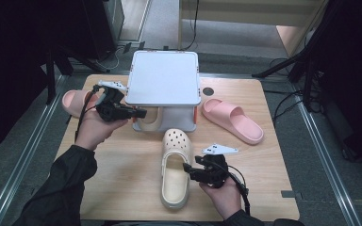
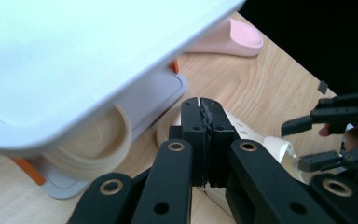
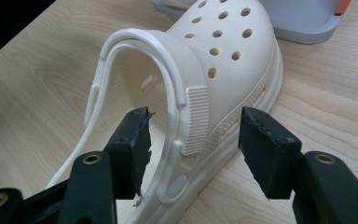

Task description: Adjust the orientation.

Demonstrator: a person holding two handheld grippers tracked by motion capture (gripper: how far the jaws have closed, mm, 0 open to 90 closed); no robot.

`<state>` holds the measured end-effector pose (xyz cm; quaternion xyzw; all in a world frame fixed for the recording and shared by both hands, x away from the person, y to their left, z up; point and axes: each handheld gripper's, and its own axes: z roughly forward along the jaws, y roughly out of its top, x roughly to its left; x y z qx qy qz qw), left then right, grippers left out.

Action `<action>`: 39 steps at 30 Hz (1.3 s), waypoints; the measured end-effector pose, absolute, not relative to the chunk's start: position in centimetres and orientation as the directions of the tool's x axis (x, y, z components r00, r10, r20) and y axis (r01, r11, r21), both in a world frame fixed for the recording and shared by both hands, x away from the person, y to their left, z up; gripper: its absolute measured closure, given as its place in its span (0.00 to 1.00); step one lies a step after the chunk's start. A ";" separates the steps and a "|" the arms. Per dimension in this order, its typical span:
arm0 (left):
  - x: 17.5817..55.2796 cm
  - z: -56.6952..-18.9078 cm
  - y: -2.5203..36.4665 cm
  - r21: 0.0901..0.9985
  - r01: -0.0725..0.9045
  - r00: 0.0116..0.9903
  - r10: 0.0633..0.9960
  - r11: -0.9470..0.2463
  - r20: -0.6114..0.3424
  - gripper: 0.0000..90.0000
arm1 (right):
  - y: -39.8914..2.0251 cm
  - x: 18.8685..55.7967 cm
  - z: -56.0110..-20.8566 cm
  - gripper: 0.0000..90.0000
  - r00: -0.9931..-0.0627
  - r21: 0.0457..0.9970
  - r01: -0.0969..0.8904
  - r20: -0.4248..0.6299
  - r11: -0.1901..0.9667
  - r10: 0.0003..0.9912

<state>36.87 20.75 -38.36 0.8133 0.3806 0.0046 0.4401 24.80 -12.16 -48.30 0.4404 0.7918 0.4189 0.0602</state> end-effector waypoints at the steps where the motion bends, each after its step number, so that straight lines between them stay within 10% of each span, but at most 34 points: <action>1: 37.1 -38.0 20.9 0.723 0.611 0.712 0.624 -0.322 -0.324 0.99 | -12.1 24.8 -48.4 0.49 -0.603 0.714 0.650 0.275 0.261 0.749; 21: 41.3 -37.6 23.2 0.741 0.620 0.657 0.687 -0.257 -0.312 0.99 | -10.2 26.5 -50.2 0.53 -0.572 0.707 0.657 0.240 0.263 0.784; 39: 41.5 -38.6 23.4 0.740 0.612 0.659 0.697 -0.278 -0.283 0.99 | -11.1 27.3 -49.2 0.81 -0.576 0.729 0.620 0.172 0.290 0.799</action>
